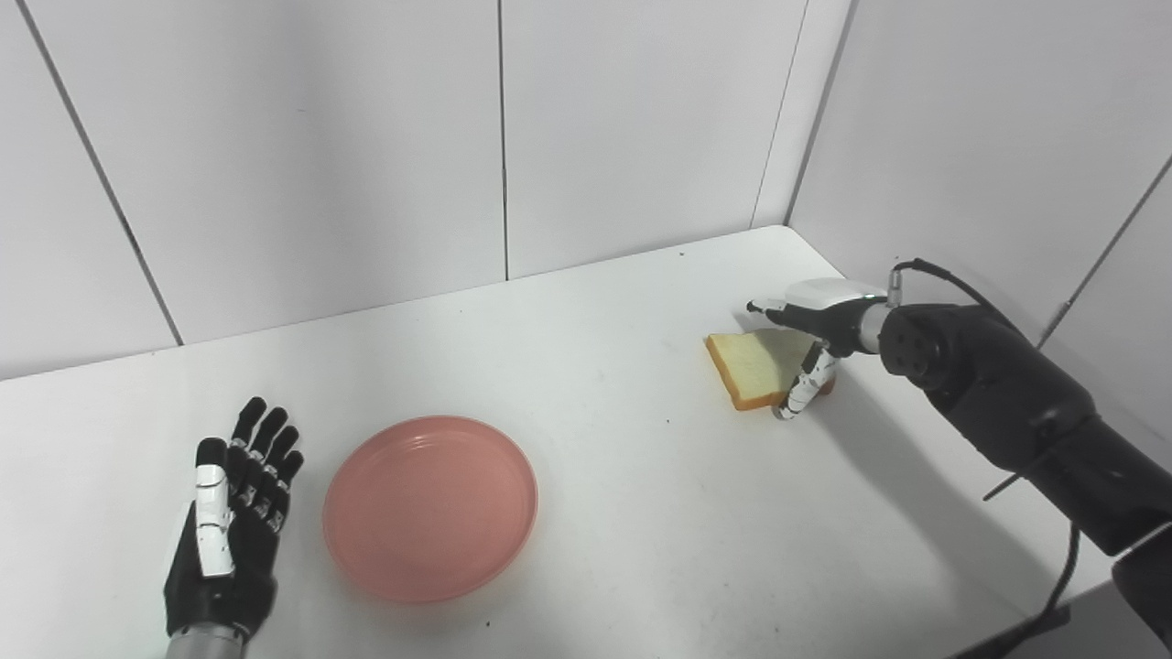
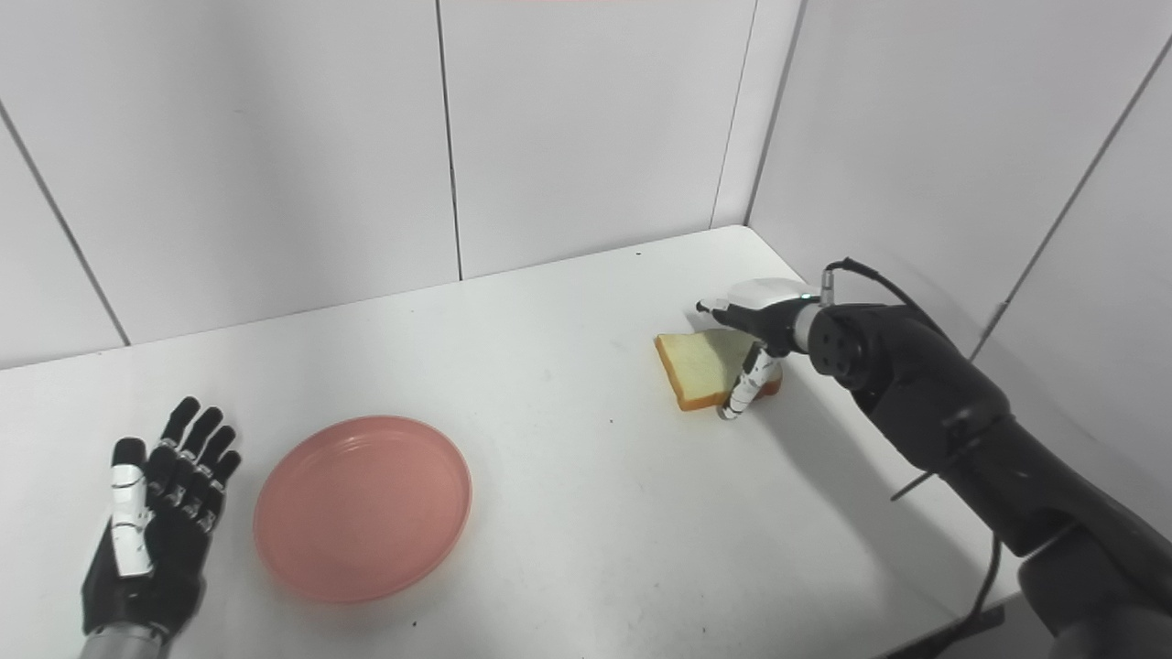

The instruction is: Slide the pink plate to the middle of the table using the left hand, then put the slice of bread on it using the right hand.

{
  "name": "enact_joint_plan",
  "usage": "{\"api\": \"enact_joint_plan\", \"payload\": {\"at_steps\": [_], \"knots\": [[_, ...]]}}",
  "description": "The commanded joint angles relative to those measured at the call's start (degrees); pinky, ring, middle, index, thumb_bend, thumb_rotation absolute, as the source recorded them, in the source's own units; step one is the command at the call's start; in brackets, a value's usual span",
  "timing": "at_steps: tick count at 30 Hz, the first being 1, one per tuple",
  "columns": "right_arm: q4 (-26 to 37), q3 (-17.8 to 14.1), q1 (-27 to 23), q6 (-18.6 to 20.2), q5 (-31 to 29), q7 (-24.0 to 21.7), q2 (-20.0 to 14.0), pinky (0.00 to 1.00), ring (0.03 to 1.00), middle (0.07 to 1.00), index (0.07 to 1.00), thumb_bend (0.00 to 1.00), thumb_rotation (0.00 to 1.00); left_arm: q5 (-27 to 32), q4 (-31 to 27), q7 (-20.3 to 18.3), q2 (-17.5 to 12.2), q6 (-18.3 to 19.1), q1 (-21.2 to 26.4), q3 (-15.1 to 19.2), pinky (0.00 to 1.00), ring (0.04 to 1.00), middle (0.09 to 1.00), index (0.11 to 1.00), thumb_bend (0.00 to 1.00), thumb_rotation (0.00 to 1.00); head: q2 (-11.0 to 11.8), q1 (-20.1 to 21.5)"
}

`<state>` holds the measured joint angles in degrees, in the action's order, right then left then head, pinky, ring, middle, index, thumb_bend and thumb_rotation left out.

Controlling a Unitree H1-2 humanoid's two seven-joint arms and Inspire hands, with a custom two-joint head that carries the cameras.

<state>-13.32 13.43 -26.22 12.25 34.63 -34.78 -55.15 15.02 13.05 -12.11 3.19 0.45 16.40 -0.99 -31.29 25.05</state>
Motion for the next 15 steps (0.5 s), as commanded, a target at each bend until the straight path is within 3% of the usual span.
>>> {"api": "enact_joint_plan", "payload": {"at_steps": [1,5,7,9,13,15], "knots": [[0.4,-0.4,-3.0,-1.7,0.8,1.1,-1.5,1.00,1.000,0.987,0.998,1.00,0.27,0.1,-1.1,0.0,0.3,-0.1,0.3,0.0,1.00,0.981,0.967,0.935,0.69,0.96,-0.1,-0.1],[-0.6,-0.2,-3.1,-1.6,1.1,1.4,-0.7,1.00,0.992,0.980,0.992,1.00,0.28,-0.1,-1.3,0.1,0.4,0.0,0.2,0.0,0.99,0.978,0.963,0.930,0.69,0.96,-0.2,-0.2],[-0.7,-0.4,-3.0,-1.3,0.9,1.5,-0.4,0.92,0.976,0.973,0.988,1.00,0.27,-0.4,-1.5,0.4,0.5,0.1,0.1,-0.1,0.99,0.976,0.961,0.929,0.69,0.96,-0.2,-0.3],[-1.7,-1.1,-2.8,-1.5,0.1,2.7,0.3,0.80,0.937,0.960,0.969,1.00,0.21,-0.5,-1.6,0.4,0.5,0.2,0.2,-0.1,0.99,0.978,0.964,0.925,0.69,0.97,-0.3,-0.3],[-2.7,-1.4,-2.6,-1.6,0.6,5.6,1.4,0.73,0.872,0.938,0.930,0.95,0.14,-0.9,-1.7,0.6,0.5,0.2,0.1,-0.3,0.99,0.978,0.965,0.922,0.70,0.97,-0.4,-0.5],[-2.6,-1.8,-2.1,-3.1,0.5,7.7,1.5,0.69,0.810,0.872,0.873,0.87,0.12,-1.0,-2.0,0.9,0.6,0.4,0.0,-0.4,0.99,0.975,0.964,0.920,0.70,0.97,-0.4,-0.5]]}}
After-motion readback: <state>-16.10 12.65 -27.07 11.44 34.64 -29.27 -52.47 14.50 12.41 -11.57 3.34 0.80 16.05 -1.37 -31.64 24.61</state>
